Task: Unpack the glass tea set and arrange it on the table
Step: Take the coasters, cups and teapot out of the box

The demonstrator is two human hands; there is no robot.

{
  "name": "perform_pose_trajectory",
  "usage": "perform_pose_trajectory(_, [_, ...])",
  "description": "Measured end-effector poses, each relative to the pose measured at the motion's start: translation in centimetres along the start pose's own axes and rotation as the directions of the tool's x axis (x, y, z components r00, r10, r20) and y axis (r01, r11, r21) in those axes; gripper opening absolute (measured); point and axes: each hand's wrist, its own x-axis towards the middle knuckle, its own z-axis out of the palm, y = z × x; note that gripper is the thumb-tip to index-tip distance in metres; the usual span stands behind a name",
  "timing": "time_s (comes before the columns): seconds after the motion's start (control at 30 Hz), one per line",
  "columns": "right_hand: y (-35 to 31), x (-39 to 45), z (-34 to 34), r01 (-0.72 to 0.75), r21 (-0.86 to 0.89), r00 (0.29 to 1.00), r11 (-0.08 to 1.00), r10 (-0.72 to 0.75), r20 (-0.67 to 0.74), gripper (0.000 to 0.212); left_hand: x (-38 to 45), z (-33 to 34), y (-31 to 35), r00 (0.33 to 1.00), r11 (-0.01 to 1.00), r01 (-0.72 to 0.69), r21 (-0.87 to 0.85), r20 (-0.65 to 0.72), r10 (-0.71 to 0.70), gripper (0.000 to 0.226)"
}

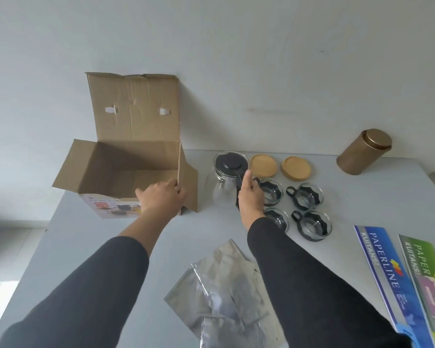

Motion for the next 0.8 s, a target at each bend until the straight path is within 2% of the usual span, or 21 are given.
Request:
perform_pose_trajectory(0.27, [1.2, 1.0, 0.0, 0.051, -0.016, 0.998, 0.999, -0.05, 0.039, 0.053, -0.1, -0.2, 0.1, 1.0, 1.0, -0.002, 0.022, -0.007, 0.002, 0.034])
perform_pose_trajectory(0.4, [1.8, 0.9, -0.5, 0.076, -0.066, 0.997, 0.995, -0.074, 0.031, 0.051, -0.4, -0.4, -0.4, 0.999, 0.996, -0.034, -0.078, -0.01, 0.034, 0.053])
perform_pose_trajectory(0.47, [1.8, 0.8, -0.7, 0.07, -0.106, 0.998, 0.992, -0.069, 0.012, 0.049, -0.7, -0.3, -1.0, 0.992, 0.98, -0.088, -0.18, -0.101, 0.071, 0.059])
perform_pose_trajectory(0.53, [1.5, 0.7, -0.5, 0.083, -0.117, 0.995, 0.99, -0.089, -0.048, 0.042, -1.2, -0.3, -1.5, 0.96, 0.937, -0.207, -0.283, -0.242, 0.139, 0.053])
perform_pose_trajectory(0.6, [1.1, 0.2, -0.4, 0.145, -0.157, 0.963, 0.977, -0.176, -0.203, 0.041, -1.7, -1.0, -1.8, 0.924, 0.9, -0.294, -0.322, -0.337, 0.182, 0.048])
perform_pose_trajectory(0.63, [0.6, -0.3, -0.2, 0.193, -0.201, 0.921, 0.96, -0.248, -0.299, 0.043, -1.8, -1.5, -1.9, 0.907, 0.894, -0.316, -0.317, -0.378, 0.187, 0.052])
perform_pose_trajectory(0.7, [-0.3, -1.4, 0.3, 0.281, -0.264, 0.841, 0.923, -0.37, -0.395, 0.044, -1.9, -2.5, -2.4, 0.872, 0.901, -0.308, -0.306, -0.469, 0.139, 0.056])
perform_pose_trajectory(0.73, [-1.0, -2.2, 0.5, 0.317, -0.273, 0.837, 0.908, -0.403, -0.369, 0.042, -1.9, -3.0, -2.8, 0.861, 0.916, -0.258, -0.307, -0.503, 0.074, 0.051])
perform_pose_trajectory(0.8, [-2.1, -3.7, 1.3, 0.333, -0.313, 0.883, 0.889, -0.411, -0.228, 0.04, -1.7, -3.9, -4.0, 0.852, 0.945, -0.07, -0.321, -0.511, -0.11, 0.035])
